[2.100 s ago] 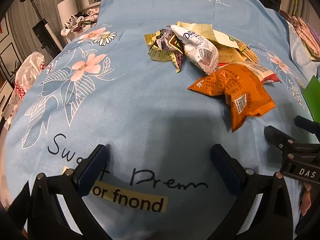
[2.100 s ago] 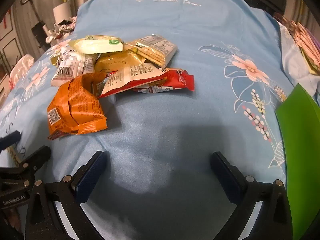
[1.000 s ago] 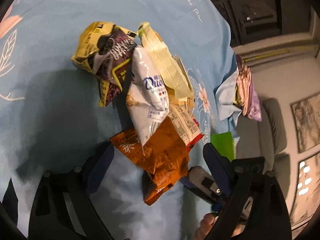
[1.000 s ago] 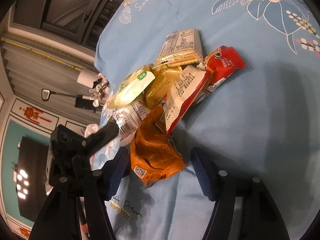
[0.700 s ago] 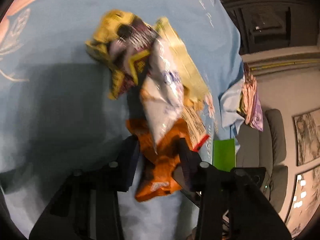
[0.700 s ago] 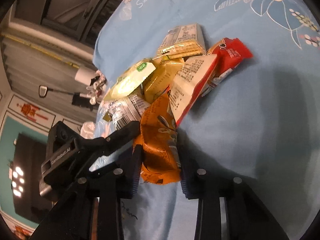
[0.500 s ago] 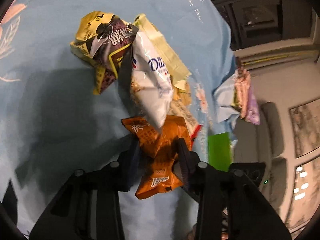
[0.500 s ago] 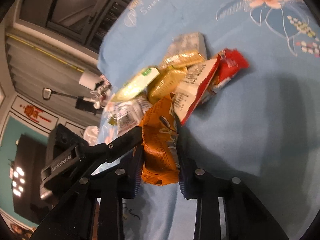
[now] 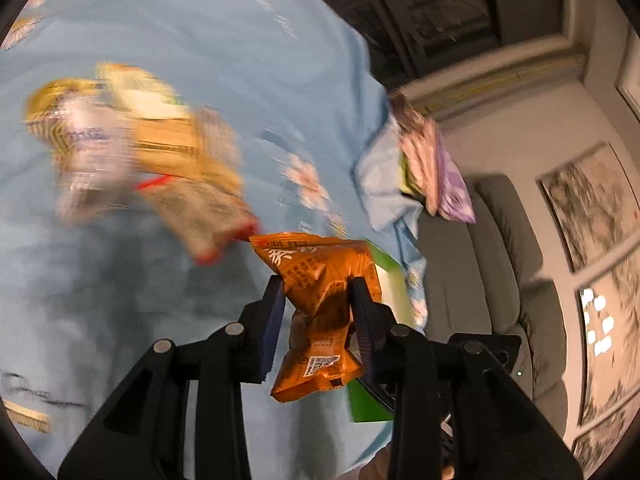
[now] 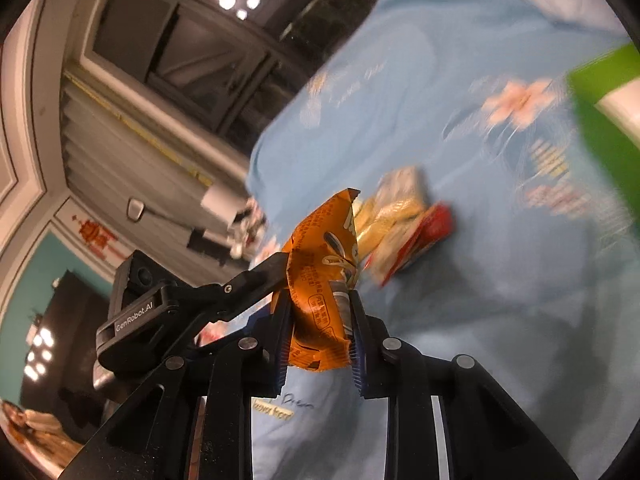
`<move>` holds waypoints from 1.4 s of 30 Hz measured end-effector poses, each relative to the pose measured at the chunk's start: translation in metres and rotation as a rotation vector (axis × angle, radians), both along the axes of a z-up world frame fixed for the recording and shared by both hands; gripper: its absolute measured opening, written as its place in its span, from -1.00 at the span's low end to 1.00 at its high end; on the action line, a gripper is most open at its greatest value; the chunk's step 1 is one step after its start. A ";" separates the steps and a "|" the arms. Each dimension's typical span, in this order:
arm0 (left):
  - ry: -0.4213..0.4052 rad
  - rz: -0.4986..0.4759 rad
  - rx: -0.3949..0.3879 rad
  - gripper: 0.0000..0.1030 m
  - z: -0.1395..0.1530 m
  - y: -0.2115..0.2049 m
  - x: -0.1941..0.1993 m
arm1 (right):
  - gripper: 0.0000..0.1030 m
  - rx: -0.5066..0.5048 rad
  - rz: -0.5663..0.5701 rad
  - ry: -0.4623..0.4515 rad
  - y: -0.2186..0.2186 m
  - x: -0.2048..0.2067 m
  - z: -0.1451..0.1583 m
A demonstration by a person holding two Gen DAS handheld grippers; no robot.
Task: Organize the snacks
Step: 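Carry the orange bag into the green box and open the right gripper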
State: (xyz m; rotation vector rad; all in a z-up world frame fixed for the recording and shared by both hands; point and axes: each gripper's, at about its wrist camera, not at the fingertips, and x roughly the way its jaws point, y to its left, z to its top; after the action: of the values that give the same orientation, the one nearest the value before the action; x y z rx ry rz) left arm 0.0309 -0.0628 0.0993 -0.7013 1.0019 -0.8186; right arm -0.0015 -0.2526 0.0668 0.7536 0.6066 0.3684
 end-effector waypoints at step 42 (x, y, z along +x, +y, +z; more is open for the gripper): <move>-0.320 -0.037 0.486 0.99 0.032 -0.120 -0.045 | 0.98 -0.444 -0.491 0.157 -0.090 -0.089 0.040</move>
State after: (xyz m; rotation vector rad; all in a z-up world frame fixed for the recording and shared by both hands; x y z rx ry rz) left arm -0.0143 -0.1827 0.1317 -0.1300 0.8752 -0.6569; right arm -0.0908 -0.3427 0.1070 0.4808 0.6004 -0.2755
